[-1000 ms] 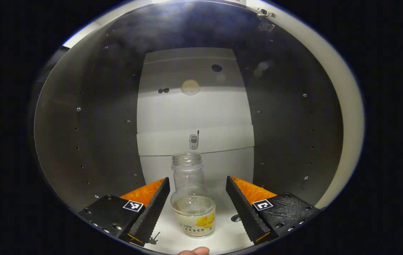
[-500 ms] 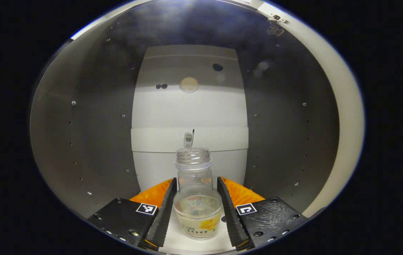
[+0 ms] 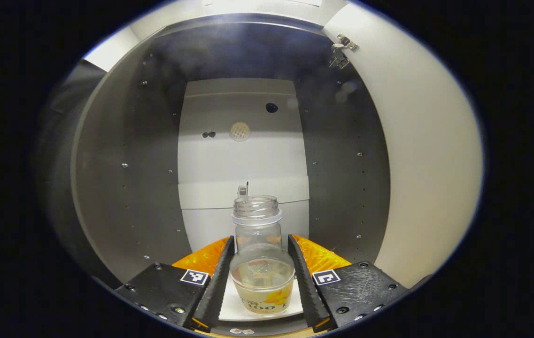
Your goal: Open the cabinet door with the right hand, grasp the bottle in the cabinet with the left hand and place it on the coaster, then close the cabinet door with the right hand.
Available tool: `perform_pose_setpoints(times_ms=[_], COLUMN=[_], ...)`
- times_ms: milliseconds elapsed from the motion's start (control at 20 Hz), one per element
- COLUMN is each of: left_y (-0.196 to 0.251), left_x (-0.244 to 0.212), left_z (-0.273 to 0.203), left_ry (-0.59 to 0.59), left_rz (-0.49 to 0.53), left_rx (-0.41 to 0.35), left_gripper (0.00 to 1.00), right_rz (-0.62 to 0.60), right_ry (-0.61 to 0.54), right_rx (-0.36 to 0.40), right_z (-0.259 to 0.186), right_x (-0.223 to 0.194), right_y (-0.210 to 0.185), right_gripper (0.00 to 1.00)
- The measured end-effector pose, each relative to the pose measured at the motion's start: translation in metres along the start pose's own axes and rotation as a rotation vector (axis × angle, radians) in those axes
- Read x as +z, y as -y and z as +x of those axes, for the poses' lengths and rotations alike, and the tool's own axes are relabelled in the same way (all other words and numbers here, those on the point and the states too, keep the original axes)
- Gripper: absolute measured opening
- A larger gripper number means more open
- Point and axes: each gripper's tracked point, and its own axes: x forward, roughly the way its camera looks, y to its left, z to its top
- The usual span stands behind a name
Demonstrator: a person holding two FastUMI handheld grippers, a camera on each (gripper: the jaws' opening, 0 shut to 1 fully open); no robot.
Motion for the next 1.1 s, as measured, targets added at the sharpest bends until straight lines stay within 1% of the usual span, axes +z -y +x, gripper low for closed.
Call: perform_pose_setpoints(times_ms=[50,150,250,350,450,550,650,700,800,850,950,1000,1100], left_y=[-0.007,-0.019,-0.038,-0.059,-0.075,-0.088,-0.105,-0.116,-0.135,-0.144,-0.156,-0.162,-0.175], left_x=[0.000,0.002,-0.003,-0.011,-0.020,-0.029,-0.050,-0.063,-0.084,-0.094,-0.119,-0.136,-0.169], left_z=[-0.005,-0.022,-0.042,-0.062,-0.083,-0.099,-0.115,-0.124,-0.142,-0.153,-0.169,-0.177,-0.189], left_ry=[-0.002,0.005,0.000,-0.024,-0.029,-0.025,-0.055,-0.075,-0.089,-0.088,-0.098,-0.109,-0.135], left_rz=[0.001,-0.022,-0.019,-0.002,-0.028,-0.036,-0.043,-0.057,-0.106,-0.113,-0.101,-0.094,-0.107], left_rx=[0.018,0.040,0.080,0.128,0.141,0.150,0.153,0.170,0.192,0.204,0.205,0.209,0.219], left_gripper=[0.66,0.66,0.65,0.65,0.66,0.66,0.66,0.66,0.66,0.66,0.66,0.66,0.65], right_rz=[-0.004,-0.007,-0.013,-0.029,-0.037,-0.063,-0.085,-0.094,-0.127,-0.135,-0.126,-0.128,-0.156], right_ry=[-0.004,-0.031,-0.098,-0.176,-0.194,-0.182,-0.196,-0.217,-0.298,-0.320,-0.349,-0.371,-0.419], right_rx=[-0.024,-0.040,-0.040,-0.076,-0.118,-0.139,-0.218,-0.265,-0.350,-0.373,-0.348,-0.358,-0.403], right_z=[0.002,0.009,0.015,0.019,0.025,0.026,0.018,0.014,-0.005,-0.018,-0.032,-0.043,-0.061], right_x=[-0.004,-0.023,-0.048,-0.069,-0.076,-0.077,-0.091,-0.103,-0.132,-0.143,-0.163,-0.175,-0.200], right_y=[0.011,0.025,0.037,0.056,0.068,0.070,0.079,0.084,0.096,0.098,0.086,0.084,0.086], right_gripper=[0.98,0.98,0.98,0.98,0.98,0.98,0.98,0.98,0.98,0.98,0.98,0.98,0.98])
